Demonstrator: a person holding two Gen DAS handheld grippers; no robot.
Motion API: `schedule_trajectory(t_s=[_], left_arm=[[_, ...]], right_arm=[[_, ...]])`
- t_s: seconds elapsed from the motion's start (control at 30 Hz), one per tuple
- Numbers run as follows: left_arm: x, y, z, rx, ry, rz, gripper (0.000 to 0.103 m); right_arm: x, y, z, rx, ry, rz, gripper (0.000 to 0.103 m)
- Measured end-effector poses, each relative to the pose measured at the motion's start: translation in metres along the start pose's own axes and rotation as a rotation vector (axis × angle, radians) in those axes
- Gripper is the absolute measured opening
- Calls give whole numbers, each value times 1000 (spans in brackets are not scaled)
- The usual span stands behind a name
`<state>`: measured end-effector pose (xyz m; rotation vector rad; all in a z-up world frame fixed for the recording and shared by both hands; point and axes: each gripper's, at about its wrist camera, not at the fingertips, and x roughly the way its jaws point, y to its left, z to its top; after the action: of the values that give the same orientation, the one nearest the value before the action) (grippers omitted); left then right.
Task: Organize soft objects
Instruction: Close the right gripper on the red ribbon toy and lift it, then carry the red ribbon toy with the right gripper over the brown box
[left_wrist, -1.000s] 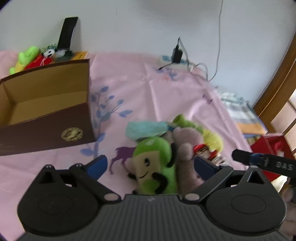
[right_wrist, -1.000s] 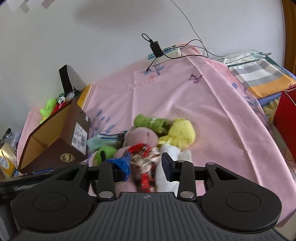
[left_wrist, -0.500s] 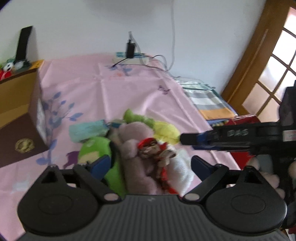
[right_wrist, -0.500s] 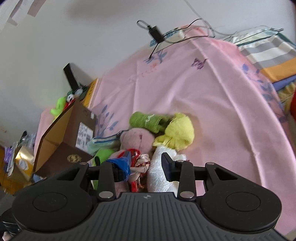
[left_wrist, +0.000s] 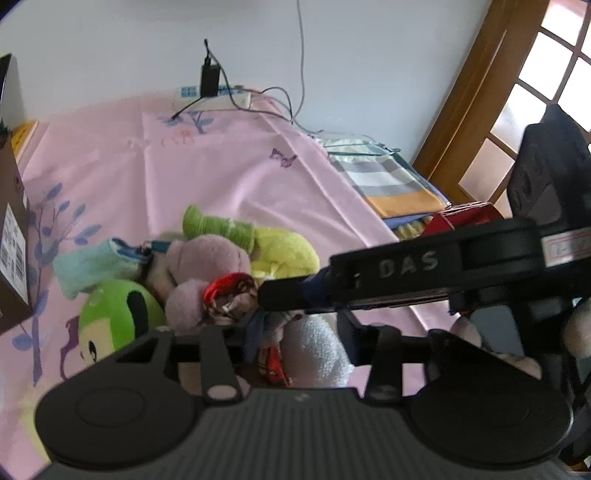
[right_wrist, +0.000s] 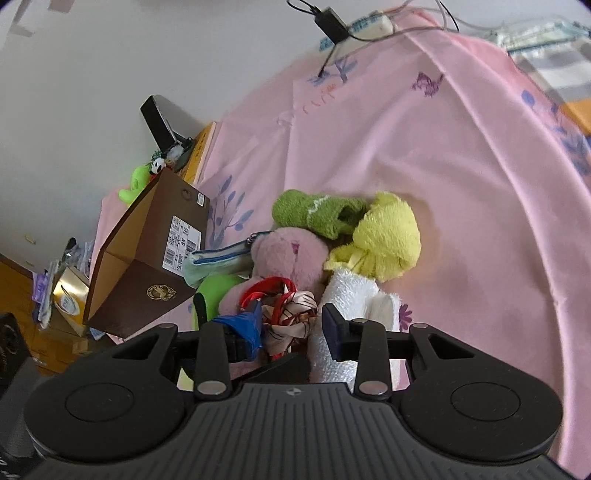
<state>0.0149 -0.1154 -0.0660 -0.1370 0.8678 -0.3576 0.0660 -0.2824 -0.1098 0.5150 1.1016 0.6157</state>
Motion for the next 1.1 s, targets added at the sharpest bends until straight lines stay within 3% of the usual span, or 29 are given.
schedule_trajectory(t_s=[0.13, 0.17, 0.2, 0.3, 0.43, 0.73, 0.9, 1.1], left_arm=[[1, 3, -1, -14, 3, -19, 18], [2, 3, -1, -12, 5, -30, 4], [1, 2, -2, -10, 6, -31, 2], [0, 1, -2, -13, -1, -39, 2], [-8, -1, -3, -11, -26, -58, 1], [-52, 8, 14, 52, -138, -107, 0], [-108, 40, 41, 101, -264, -107, 0], [-185, 116, 74, 121, -407, -32, 0]], right_arm=[[2, -5, 0, 15, -2, 39, 11], [4, -6, 0, 11, 3, 50, 9], [5, -6, 0, 8, 8, 54, 6], [7, -9, 2, 20, 26, 84, 0], [4, -15, 2, 67, 38, 137, 0], [-14, -1, 7, 110, -19, 214, 0], [-24, 42, 26, 77, -84, 292, 0], [-6, 135, 63, -61, -147, 404, 0]])
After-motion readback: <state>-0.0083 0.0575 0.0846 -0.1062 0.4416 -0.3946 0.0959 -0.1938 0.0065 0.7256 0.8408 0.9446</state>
